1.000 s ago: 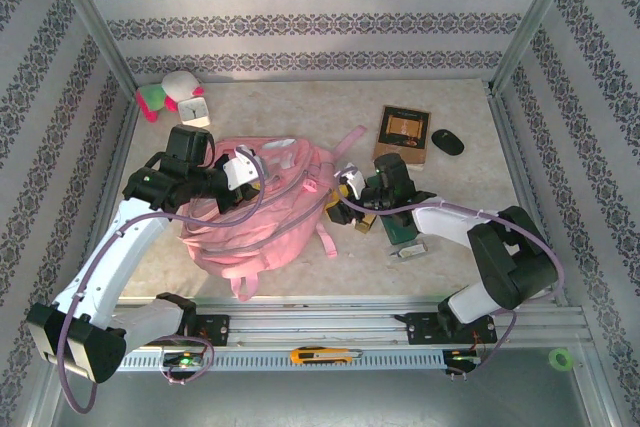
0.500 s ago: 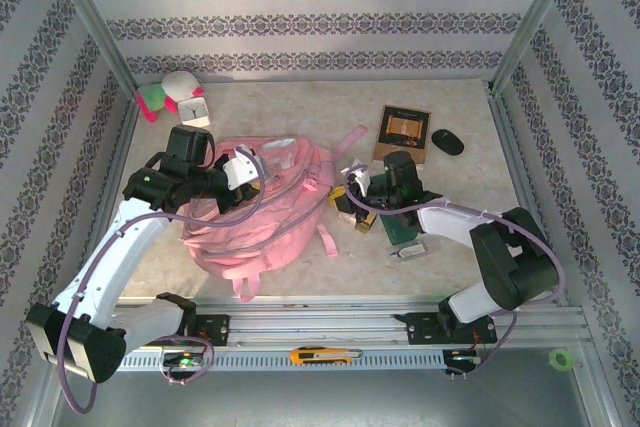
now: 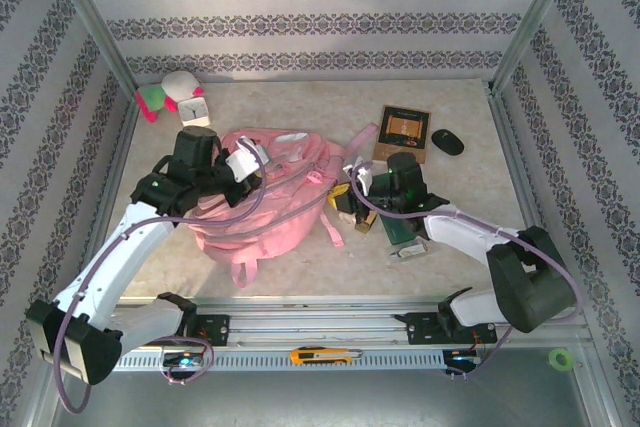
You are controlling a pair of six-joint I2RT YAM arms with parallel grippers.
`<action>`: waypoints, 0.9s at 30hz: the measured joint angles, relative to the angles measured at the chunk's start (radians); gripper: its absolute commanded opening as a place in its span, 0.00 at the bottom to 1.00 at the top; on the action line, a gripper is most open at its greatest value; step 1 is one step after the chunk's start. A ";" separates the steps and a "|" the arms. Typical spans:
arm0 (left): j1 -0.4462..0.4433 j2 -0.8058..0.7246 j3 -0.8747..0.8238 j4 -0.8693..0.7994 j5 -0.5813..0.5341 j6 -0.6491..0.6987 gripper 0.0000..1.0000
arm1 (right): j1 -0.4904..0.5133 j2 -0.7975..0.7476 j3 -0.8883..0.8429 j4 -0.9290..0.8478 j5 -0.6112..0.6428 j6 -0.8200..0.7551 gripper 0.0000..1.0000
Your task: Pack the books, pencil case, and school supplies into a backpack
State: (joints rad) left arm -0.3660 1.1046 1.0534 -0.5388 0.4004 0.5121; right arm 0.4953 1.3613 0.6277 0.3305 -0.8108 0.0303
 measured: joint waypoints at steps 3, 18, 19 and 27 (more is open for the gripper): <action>-0.103 0.025 -0.021 0.055 -0.135 -0.100 0.00 | 0.113 -0.048 0.006 -0.086 0.018 0.045 0.00; -0.231 0.111 -0.090 0.254 -0.388 -0.533 0.00 | 0.166 -0.079 0.048 -0.218 0.127 0.427 0.00; -0.240 0.128 -0.090 0.267 -0.396 -0.559 0.08 | 0.148 -0.082 0.048 -0.226 0.134 0.451 0.00; -0.247 0.129 -0.129 0.291 -0.354 -0.576 0.83 | -0.038 -0.089 0.035 -0.283 0.134 0.516 0.00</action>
State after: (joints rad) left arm -0.6128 1.2331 0.9245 -0.2474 0.0467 -0.0639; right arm 0.4572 1.2728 0.6632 0.0475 -0.6773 0.5461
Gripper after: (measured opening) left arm 0.792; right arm 0.042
